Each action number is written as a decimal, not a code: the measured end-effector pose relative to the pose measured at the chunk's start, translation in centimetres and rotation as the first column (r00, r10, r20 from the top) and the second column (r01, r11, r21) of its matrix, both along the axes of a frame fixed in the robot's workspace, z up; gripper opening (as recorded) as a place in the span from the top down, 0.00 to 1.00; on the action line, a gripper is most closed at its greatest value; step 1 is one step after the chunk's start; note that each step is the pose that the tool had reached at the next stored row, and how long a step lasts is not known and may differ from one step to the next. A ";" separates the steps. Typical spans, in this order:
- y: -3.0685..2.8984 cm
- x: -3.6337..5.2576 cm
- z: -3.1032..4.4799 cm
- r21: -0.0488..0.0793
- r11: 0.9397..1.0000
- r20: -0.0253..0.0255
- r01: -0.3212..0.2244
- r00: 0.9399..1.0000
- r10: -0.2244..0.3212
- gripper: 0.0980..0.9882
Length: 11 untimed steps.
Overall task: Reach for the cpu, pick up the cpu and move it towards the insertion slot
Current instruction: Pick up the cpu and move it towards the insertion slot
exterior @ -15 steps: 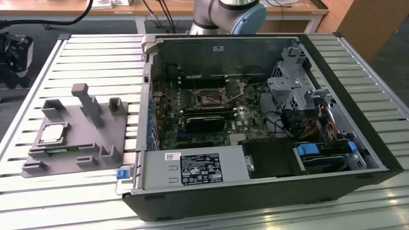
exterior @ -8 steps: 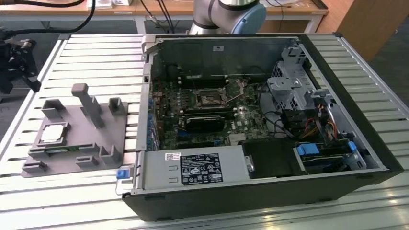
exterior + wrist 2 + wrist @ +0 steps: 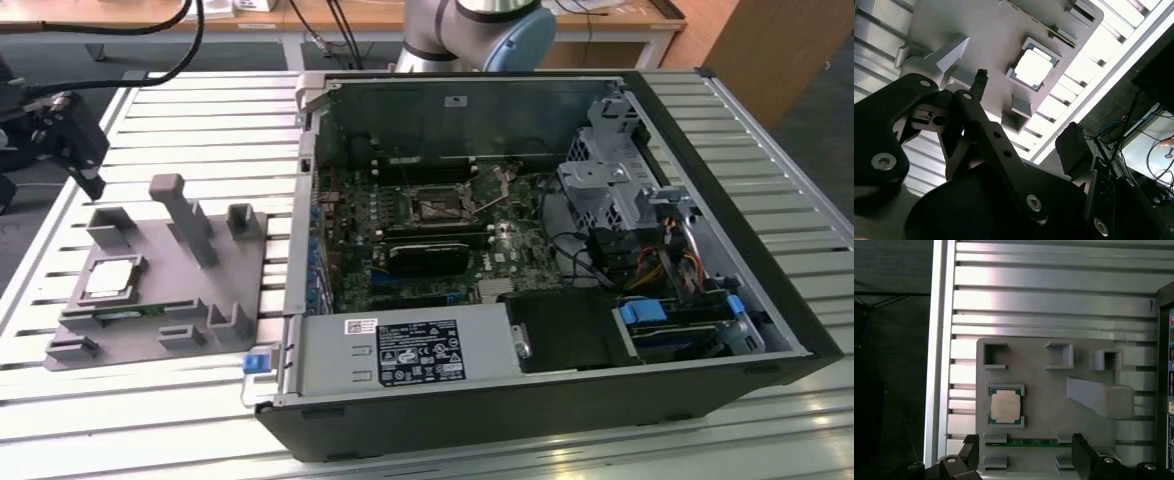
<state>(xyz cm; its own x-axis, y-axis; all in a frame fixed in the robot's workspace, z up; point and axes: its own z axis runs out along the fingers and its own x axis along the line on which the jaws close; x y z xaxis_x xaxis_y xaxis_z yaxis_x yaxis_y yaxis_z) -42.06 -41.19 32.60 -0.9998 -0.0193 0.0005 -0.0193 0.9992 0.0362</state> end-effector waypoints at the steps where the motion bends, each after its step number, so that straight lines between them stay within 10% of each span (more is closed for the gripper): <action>1: -0.05 0.00 -0.18 0.000 1.000 0.000 0.000 1.000 0.000 0.19; 11: -0.73 -0.01 -2.57 0.004 1.000 0.000 0.000 1.000 0.000 0.11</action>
